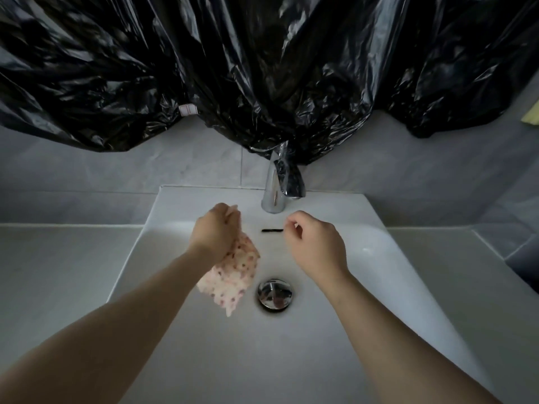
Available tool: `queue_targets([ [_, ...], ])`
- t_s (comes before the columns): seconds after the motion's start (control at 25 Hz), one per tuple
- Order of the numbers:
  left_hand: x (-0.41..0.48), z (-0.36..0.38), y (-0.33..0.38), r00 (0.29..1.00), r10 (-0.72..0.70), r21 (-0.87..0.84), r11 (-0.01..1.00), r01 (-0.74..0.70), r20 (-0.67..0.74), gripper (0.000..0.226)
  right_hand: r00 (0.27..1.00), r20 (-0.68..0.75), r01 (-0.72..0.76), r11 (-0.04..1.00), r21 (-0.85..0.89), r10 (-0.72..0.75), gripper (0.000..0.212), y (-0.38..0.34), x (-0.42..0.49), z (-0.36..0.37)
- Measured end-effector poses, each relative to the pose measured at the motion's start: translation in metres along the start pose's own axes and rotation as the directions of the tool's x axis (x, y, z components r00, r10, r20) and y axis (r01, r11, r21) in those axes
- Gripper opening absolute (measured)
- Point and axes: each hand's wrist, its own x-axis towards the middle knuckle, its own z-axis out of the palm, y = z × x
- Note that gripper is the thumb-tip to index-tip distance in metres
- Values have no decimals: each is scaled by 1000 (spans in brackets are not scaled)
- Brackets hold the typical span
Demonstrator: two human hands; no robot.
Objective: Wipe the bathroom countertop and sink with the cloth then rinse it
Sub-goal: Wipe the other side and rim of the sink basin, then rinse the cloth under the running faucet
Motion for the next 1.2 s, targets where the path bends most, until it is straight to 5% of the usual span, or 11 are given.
queue_targets([
  [0.12,11,-25,18,968,-252,-318,916,244,18,26,909,-369,209,978,4,-193,15,-20,14,-15],
  [0.2,12,-41,30,935,-341,-472,811,344,96,23,839,-477,285,958,-26,-262,17,-38,31,-20],
  [0.4,7,-60,54,910,-376,-586,703,404,176,23,917,-164,354,932,-80,-363,16,-67,77,-15],
  [0.48,2,-63,59,895,-392,-604,668,435,211,26,870,-223,429,898,-97,-439,5,-71,83,-10],
  [0.56,-2,-65,60,889,-396,-605,657,450,230,28,819,-276,483,864,-141,-503,17,-67,89,-8],
  [0.84,-11,-63,59,890,-397,-650,619,440,225,25,930,-274,296,943,156,-246,9,-70,101,-31],
  [1.0,-21,-41,44,900,-374,-693,588,417,225,24,803,-465,404,914,-33,-371,10,-34,35,-20],
  [1.08,-34,-17,38,914,-346,-703,597,387,210,25,841,-401,381,924,-37,-363,11,-6,-4,-1],
  [1.16,-42,11,31,901,-308,-740,519,427,304,31,996,-87,50,973,226,-31,10,14,-29,17],
  [1.2,-44,24,27,885,-259,-758,457,466,387,32,982,151,-161,920,357,113,13,21,-36,23],
])
